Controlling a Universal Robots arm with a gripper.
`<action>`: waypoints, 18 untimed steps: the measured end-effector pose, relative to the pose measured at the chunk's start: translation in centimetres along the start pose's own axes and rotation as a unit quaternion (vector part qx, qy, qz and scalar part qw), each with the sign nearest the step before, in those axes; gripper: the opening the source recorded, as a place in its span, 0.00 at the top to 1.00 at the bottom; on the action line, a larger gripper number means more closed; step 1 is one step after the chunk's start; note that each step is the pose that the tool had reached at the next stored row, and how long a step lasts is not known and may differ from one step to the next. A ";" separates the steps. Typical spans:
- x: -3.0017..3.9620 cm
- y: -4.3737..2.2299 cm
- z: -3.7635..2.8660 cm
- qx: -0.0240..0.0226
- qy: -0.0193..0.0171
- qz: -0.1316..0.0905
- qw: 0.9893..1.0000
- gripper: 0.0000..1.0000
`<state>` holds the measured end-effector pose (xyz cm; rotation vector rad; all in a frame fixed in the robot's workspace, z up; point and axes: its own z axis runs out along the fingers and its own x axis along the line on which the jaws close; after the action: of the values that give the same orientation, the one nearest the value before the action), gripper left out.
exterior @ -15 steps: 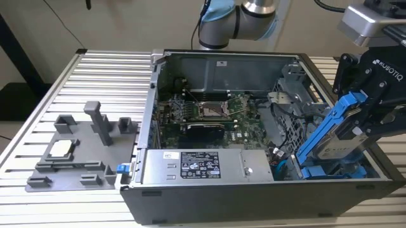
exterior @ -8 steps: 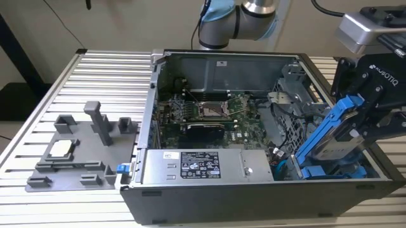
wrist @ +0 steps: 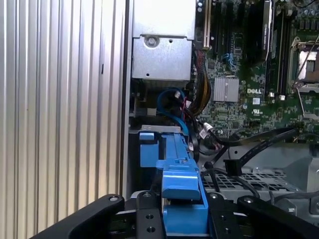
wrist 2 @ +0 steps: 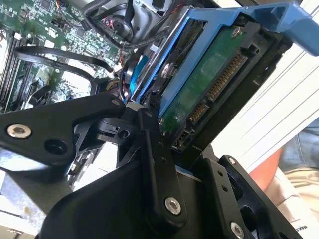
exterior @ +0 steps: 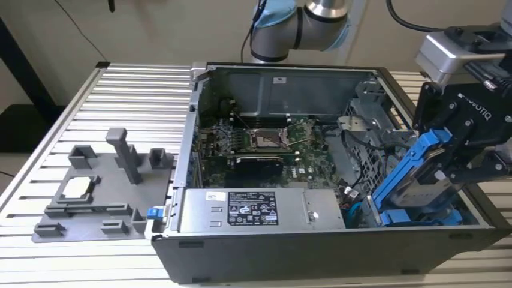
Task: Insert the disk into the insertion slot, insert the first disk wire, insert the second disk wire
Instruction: 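Insert the disk into the insertion slot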
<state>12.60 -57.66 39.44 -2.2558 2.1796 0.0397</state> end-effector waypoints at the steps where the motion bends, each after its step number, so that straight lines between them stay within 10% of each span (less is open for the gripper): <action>1: 0.00 -0.01 0.18 0.000 0.000 0.000 1.000 0.67; 18: 0.07 -0.05 3.28 0.000 0.000 0.000 1.000 0.67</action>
<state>12.61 -57.66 36.16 -2.2556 2.1794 0.0400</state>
